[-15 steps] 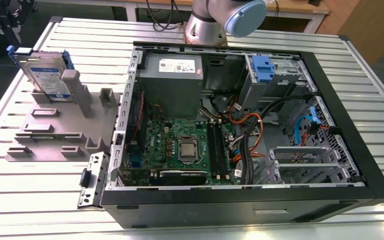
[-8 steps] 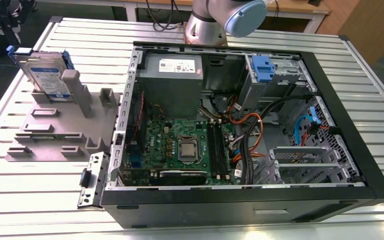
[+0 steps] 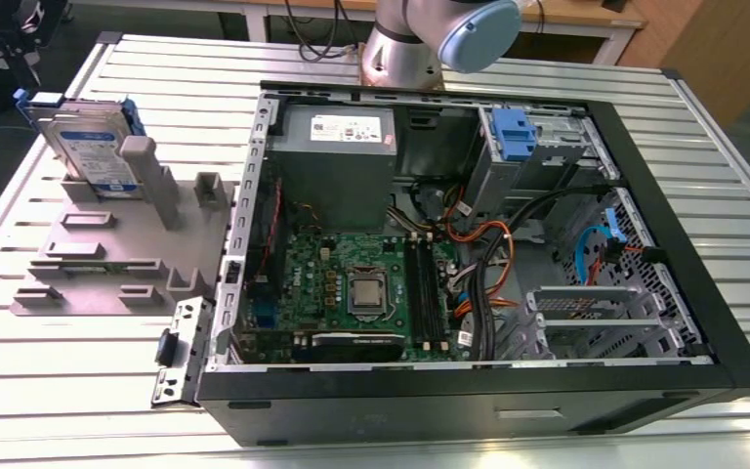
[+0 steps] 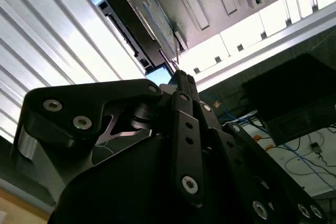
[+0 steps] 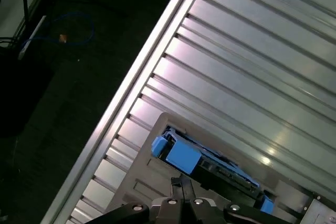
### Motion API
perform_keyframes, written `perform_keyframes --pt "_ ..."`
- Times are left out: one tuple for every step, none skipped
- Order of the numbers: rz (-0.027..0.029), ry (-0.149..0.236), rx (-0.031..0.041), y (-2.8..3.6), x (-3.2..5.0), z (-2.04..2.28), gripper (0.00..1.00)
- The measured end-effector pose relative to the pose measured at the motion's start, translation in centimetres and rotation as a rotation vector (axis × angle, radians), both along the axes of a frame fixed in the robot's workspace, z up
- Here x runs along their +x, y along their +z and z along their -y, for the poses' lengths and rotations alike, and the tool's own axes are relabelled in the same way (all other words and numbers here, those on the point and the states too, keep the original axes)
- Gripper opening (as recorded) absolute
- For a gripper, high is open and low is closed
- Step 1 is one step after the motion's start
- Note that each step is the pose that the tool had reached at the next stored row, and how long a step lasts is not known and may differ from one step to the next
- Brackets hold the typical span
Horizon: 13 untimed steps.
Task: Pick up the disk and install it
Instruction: 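Pick up the disk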
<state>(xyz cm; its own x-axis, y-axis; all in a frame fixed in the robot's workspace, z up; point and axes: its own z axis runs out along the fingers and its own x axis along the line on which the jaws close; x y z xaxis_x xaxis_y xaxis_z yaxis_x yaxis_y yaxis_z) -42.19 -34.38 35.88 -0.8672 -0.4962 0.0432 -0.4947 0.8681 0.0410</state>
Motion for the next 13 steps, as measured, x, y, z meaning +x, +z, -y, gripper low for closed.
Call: perform_keyframes --pt "0.0 0.01 0.0 0.0 0.0 0.0 0.11" --pt "0.0 0.021 0.0 0.0 0.0 0.0 0.11" --pt "0.0 0.03 0.0 0.0 0.0 0.0 0.11" --pt "0.0 0.041 0.0 0.0 0.0 0.0 0.11" --pt "0.0 0.051 0.0 0.0 0.0 0.0 0.11" --pt "0.0 0.061 0.0 0.0 0.0 0.0 0.11" --pt "0.0 0.071 0.0 0.0 0.0 0.0 0.11" --pt "0.0 0.08 0.0 0.0 0.0 0.0 0.11" --pt "0.0 0.09 0.0 0.0 0.0 0.0 0.11" --pt "0.0 0.099 0.0 0.0 0.0 0.0 0.11" --pt "0.0 0.109 0.0 0.0 0.0 0.0 0.11" --pt "0.0 0.118 0.0 0.0 0.0 0.0 0.11" --pt "-0.0001 0.127 0.0 0.0 0.0 0.0 0.11"
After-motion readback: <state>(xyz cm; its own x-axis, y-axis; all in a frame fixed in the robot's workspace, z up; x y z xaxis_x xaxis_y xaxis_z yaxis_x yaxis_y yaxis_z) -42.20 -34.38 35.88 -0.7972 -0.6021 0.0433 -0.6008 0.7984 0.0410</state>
